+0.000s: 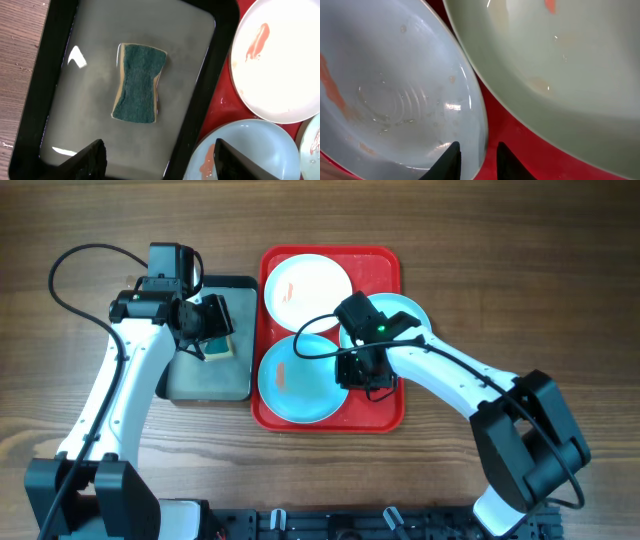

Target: Clean dirty plates on tray and stack at the side

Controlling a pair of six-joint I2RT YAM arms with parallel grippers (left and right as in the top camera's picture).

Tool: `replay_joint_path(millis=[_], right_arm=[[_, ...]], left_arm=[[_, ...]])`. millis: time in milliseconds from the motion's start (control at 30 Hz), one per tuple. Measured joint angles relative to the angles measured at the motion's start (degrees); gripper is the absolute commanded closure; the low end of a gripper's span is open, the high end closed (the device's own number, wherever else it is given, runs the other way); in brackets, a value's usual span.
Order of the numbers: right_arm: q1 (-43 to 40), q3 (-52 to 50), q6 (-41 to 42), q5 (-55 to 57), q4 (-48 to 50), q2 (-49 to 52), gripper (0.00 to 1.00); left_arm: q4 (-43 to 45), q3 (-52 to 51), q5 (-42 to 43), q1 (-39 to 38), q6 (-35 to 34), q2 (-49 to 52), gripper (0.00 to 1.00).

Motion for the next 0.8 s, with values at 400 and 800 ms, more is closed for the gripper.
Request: replay_joint_path(millis=[400, 800], right_arm=[[0.0, 0.0, 0.6, 0.4, 0.2, 0.1, 0.87], [0.0, 0.0, 0.9, 0.4, 0.6, 1.0, 0.87]], left_arm=[[0.4, 0.0, -0.2, 0.0, 0.0, 0.0, 0.36], [0.9, 0.0, -0.4, 0.0, 0.0, 2.1, 0.36]])
